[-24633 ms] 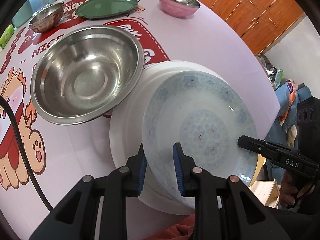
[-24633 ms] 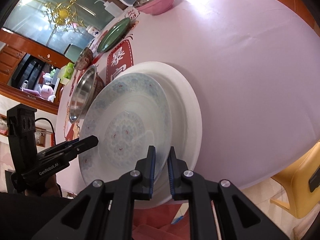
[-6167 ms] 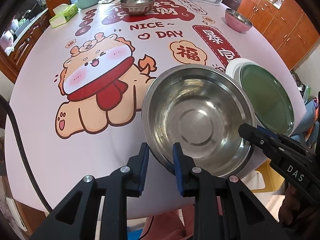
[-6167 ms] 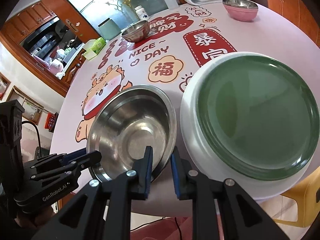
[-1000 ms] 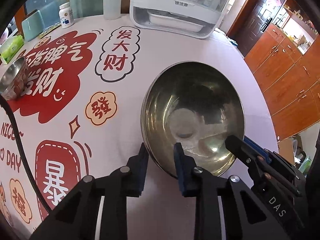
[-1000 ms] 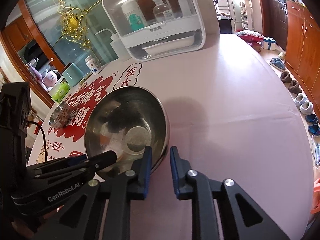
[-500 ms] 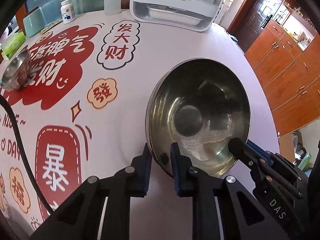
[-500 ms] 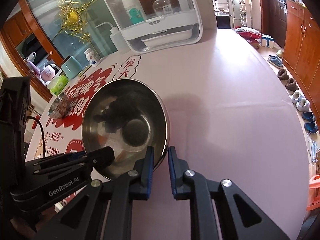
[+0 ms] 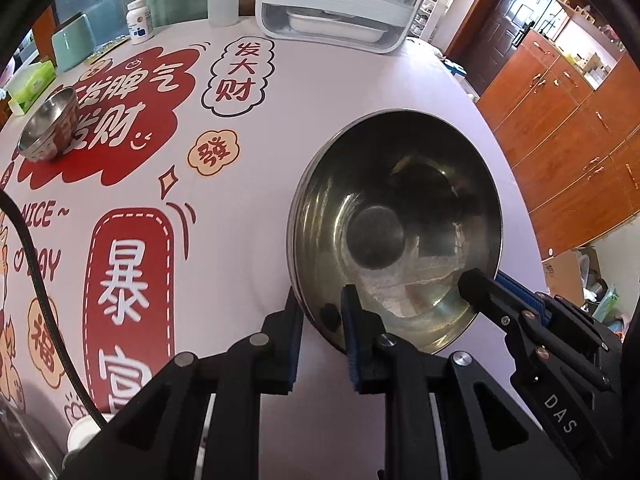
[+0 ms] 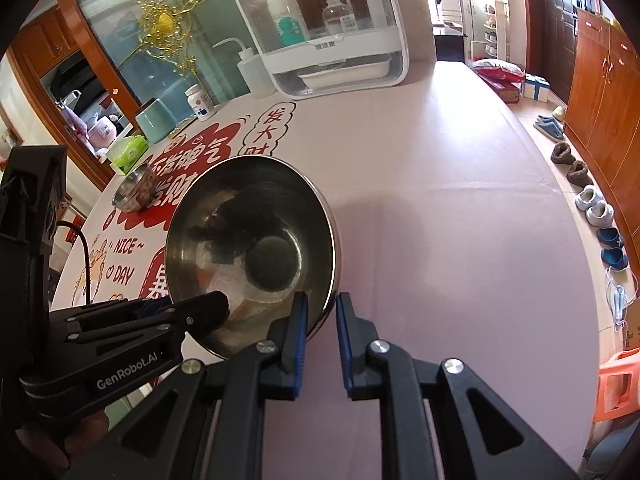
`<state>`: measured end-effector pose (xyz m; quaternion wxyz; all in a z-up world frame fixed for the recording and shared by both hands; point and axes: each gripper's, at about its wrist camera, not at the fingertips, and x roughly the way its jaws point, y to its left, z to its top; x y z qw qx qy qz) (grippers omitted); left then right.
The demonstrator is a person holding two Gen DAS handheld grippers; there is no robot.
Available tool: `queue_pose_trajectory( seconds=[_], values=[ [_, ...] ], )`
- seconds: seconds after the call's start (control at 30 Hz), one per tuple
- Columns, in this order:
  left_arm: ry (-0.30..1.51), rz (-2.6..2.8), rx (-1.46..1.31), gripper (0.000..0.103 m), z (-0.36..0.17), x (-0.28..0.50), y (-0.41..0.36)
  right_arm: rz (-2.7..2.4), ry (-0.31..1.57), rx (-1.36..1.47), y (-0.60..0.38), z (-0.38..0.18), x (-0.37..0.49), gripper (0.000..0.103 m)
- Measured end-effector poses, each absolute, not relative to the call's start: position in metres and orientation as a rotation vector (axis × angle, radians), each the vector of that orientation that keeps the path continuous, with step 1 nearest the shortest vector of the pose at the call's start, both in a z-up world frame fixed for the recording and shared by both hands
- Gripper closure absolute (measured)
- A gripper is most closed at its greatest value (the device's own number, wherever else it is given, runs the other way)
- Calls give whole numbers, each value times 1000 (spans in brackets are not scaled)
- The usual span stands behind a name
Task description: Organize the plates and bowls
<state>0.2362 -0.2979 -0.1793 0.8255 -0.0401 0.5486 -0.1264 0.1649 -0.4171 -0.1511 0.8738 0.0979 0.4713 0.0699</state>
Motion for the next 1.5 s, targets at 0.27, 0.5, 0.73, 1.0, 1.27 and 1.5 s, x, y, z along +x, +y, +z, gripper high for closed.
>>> queue_pose_trajectory(
  seconds=[0.27, 0.5, 0.73, 1.0, 1.27, 1.5],
  values=[
    [1138, -279, -88, 86, -164, 209, -287, 156, 969, 181, -406, -135, 139, 89],
    [1108, -274, -102, 85, -151, 179, -267, 182, 943, 144, -388, -120, 113, 89],
    [1091, -266, -106, 85, -144, 149, -246, 204, 928, 113, -367, -111, 90, 88],
    [1076, -268, -108, 85, -137, 127, -226, 222, 910, 80, -345, -101, 68, 88],
    [1050, -265, -95, 85, -127, 105, -204, 243, 888, 69, -322, -96, 53, 88],
    [1037, -260, -86, 84, -119, 86, -176, 269, 882, 69, -294, -93, 41, 88]
  ],
)
